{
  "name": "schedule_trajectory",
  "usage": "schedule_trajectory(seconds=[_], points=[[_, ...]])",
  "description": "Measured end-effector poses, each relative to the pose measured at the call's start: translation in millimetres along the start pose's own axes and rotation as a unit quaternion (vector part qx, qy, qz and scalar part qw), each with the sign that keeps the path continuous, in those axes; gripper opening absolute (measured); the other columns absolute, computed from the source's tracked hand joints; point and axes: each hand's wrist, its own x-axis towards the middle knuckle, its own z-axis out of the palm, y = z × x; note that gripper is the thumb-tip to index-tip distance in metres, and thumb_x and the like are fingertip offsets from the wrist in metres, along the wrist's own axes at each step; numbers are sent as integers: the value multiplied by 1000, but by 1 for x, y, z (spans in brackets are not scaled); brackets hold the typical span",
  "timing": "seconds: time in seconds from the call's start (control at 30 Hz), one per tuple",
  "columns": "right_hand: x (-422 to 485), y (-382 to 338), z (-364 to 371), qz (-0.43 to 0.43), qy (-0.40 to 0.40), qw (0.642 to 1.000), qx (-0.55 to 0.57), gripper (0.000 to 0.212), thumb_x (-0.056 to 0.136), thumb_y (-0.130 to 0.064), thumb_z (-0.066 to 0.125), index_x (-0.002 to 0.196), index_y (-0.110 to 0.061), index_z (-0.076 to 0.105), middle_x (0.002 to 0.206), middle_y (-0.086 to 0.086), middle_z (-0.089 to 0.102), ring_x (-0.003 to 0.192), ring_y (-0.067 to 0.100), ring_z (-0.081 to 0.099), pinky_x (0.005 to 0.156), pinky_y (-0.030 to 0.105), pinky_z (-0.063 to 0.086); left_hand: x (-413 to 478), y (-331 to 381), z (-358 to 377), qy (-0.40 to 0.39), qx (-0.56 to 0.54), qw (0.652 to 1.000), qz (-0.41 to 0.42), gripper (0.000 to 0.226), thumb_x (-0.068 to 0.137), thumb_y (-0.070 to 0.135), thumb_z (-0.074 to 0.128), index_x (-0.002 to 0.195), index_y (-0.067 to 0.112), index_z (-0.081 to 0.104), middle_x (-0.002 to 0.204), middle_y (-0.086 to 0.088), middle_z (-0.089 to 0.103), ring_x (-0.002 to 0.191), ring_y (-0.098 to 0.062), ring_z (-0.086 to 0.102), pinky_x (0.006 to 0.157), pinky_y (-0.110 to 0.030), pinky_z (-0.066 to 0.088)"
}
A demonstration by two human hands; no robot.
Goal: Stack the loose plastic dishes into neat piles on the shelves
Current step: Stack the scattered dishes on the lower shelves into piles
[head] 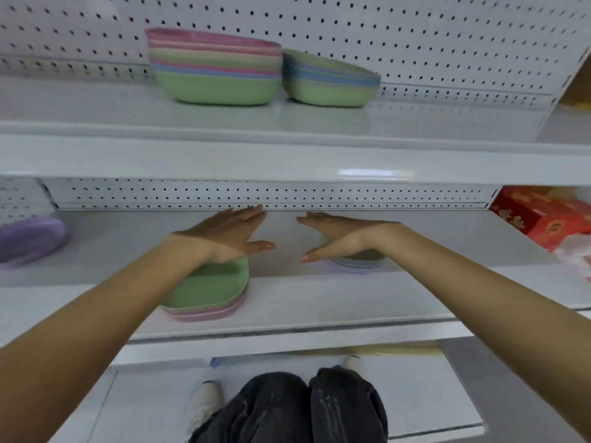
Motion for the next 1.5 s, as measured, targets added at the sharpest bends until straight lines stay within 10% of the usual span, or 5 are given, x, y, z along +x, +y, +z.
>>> schedule_trajectory(seconds=[0.4,0.73,1.5], points=[[118,-229,33,-196,11,979,56,78,87,-45,59,150,-29,16,155,1,21,136,16,35,107,23,29,-211,-214,44,62,-73,974,-206,64,90,50,47,145,22,29,150,-5,35,131,-26,40,106,-37,36],[240,-349,65,-271,62,960,18,66,89,-36,60,144,-11,33,148,10,37,132,26,40,105,29,33,-249,-311,92,123,-67,951,-277,58,93,42,47,140,10,36,142,-13,44,124,-31,45,107,-42,34],[199,-312,93,-322,45,946,-11,12,85,-30,64,91,-22,71,96,-2,68,90,19,60,81,33,46,-252,-258,130,184,-111,949,-230,19,89,36,58,95,19,65,98,4,60,101,-19,51,78,-32,42]])
